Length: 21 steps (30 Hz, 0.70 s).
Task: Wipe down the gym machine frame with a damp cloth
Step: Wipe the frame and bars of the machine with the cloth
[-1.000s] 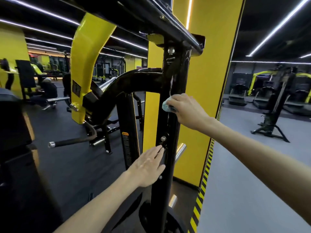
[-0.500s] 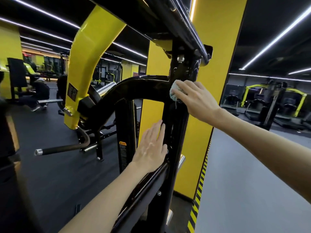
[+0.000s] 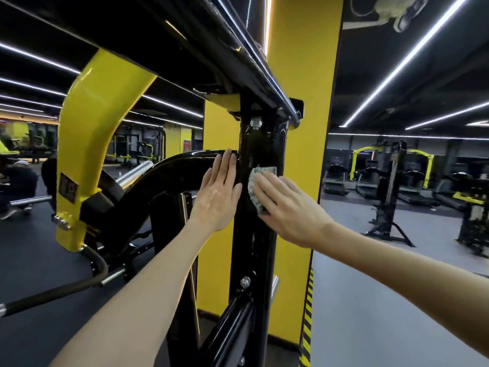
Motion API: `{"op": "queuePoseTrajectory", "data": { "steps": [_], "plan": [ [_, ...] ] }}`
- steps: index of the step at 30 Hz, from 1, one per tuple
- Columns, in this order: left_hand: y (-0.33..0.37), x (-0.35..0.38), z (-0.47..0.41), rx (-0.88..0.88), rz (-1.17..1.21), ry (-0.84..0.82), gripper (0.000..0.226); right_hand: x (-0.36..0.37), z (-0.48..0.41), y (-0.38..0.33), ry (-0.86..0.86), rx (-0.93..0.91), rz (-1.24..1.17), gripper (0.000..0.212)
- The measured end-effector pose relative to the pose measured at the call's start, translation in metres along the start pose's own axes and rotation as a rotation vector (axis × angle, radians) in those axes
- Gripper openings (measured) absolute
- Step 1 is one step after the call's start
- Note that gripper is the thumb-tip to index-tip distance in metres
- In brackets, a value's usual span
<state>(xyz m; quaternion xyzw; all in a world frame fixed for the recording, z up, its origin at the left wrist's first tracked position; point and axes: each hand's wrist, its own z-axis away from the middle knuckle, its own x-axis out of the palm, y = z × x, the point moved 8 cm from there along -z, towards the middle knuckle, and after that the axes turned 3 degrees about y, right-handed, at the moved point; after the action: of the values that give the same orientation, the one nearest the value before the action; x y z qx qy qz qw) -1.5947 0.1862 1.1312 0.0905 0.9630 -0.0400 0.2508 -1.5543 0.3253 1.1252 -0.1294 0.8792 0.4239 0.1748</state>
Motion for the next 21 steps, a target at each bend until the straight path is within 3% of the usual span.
{"op": "queuePoseTrajectory", "data": {
  "steps": [3,6,8,14,18,21],
  "plan": [
    [-0.003,0.005,0.000,0.017,0.075,0.044,0.065,0.016,0.029,-0.018,-0.040,-0.145,0.008,0.053],
    [-0.005,0.004,-0.001,0.047,0.083,0.059,0.066,0.008,0.020,-0.006,-0.051,-0.220,0.042,0.065],
    [-0.006,0.005,-0.001,0.055,0.058,0.057,0.066,-0.008,-0.004,0.013,-0.038,-0.169,0.090,0.072],
    [-0.007,0.005,0.000,0.011,0.004,0.029,0.067,-0.036,-0.055,0.056,0.034,0.031,0.133,0.064],
    [-0.005,0.001,0.001,0.015,0.038,0.022,0.067,-0.017,-0.025,0.026,0.086,0.021,0.011,0.062],
    [-0.006,0.001,0.000,0.018,0.090,0.003,0.069,0.008,0.019,-0.023,0.006,-0.079,-0.045,0.065]
  ]
}}
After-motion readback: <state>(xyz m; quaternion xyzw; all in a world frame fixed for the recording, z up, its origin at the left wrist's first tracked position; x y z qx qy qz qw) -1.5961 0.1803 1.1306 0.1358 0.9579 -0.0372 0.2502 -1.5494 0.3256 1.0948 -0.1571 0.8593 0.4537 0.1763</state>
